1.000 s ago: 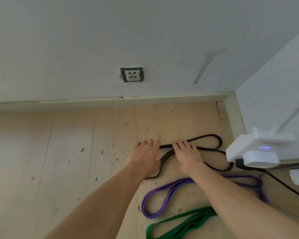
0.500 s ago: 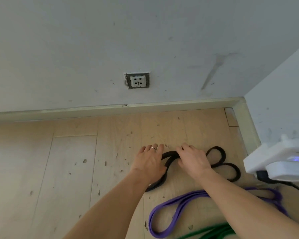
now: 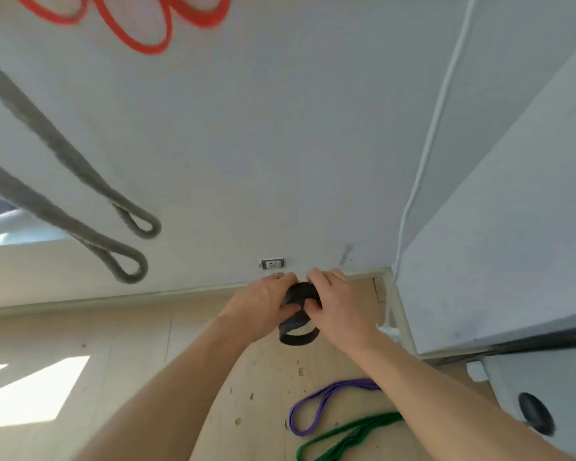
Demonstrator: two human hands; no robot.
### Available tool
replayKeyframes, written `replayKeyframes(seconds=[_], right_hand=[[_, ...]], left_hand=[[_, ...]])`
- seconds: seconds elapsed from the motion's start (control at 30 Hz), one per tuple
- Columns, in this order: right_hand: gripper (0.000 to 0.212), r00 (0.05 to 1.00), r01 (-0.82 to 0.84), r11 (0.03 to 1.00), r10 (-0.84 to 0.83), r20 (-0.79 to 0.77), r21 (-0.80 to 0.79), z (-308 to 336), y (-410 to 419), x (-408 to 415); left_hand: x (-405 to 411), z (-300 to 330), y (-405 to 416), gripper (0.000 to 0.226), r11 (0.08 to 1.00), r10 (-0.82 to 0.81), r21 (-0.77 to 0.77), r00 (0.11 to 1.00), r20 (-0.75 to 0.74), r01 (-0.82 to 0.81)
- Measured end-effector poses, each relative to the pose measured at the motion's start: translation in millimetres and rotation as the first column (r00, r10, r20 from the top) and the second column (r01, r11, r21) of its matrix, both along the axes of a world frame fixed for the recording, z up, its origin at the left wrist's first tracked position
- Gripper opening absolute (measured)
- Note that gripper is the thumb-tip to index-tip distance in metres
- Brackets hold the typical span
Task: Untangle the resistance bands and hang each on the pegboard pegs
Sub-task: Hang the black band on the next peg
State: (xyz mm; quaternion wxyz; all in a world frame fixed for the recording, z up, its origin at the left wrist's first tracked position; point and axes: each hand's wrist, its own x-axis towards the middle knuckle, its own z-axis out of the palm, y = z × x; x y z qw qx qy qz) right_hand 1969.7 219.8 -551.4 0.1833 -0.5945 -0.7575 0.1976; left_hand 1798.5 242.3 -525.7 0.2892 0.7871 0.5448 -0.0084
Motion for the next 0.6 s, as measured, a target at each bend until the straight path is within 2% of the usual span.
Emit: replayKeyframes(seconds=[0.17, 0.3, 0.43, 0.6], right_hand=[[0.029, 0.999, 0.015, 0.987, -0.009, -0.038, 0.159, 191.7, -14.6, -5.2], [0.027, 0.995, 0.005, 0.977, 0.015, -0.094, 0.211, 309.7, -20.7, 1.8], [0.027, 0.991, 0.014, 0.959, 0.024, -0.13, 0.282, 399.0, -21.9, 17.1], [0.022, 0.992, -0.027, 0.95, 0.063, -0.107, 0.311, 469.1, -17.1, 38.2]], left_hand=[[-10.4, 189.1, -1.1, 0.021, 0.994, -0.063, 0.084, 0.998, -0.031, 0.065], [-7.4, 313.4, -5.6, 0.016, 0.975, -0.108, 0.181, 0.989, -0.105, 0.126], [1.8, 411.2, -9.2, 0.011, 0.969, -0.117, 0.208, 0.989, -0.093, 0.134], [12.3, 484.0, -13.8, 0.012, 0.971, -0.073, 0.228, 0.997, -0.023, 0.076]])
